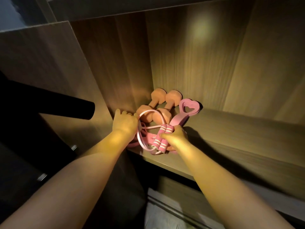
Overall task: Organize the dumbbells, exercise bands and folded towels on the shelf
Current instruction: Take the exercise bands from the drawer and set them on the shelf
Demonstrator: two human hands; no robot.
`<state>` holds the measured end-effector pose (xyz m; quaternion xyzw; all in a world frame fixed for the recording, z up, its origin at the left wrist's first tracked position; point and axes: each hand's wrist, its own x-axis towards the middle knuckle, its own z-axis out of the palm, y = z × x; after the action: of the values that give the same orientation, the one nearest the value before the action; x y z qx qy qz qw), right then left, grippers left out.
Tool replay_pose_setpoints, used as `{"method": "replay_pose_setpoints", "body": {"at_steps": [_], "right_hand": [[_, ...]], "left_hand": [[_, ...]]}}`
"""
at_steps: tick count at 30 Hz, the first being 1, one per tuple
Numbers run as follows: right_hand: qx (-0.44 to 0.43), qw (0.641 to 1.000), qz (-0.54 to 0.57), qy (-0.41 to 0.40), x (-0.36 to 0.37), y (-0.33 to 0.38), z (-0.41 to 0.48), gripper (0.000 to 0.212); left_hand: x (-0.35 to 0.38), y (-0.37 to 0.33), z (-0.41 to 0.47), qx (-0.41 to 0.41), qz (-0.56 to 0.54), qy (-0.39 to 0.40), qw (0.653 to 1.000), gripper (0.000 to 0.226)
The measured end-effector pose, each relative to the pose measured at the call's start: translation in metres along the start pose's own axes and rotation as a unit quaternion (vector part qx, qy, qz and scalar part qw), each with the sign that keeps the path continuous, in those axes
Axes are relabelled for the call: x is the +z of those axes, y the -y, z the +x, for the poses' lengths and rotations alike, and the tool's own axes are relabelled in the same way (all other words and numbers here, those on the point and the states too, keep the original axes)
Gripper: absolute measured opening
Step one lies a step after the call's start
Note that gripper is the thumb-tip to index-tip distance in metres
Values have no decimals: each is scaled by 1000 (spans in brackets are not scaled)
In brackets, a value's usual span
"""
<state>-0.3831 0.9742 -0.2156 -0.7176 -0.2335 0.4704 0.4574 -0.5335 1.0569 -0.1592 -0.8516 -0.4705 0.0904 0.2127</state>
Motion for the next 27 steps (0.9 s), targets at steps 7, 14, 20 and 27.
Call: {"method": "replay_pose_setpoints", "body": {"at_steps": [7, 14, 20, 27], "right_hand": [[-70, 992, -105, -24, -5, -14, -6, 49], [-114, 980, -158, -35, -10, -19, -15, 53], [-128, 984, -120, -22, -11, -23, -14, 35], [-126, 985, -116, -29, 2, -18, -12, 37]], "left_hand": [[-17, 0, -8, -27, -23, 35, 999, 26], [4, -21, -3, -67, -254, -21, 965, 43], [8, -21, 23, -112, -347, 134, 922, 40], [3, -10, 22, -197, -364, 96, 905, 47]]}}
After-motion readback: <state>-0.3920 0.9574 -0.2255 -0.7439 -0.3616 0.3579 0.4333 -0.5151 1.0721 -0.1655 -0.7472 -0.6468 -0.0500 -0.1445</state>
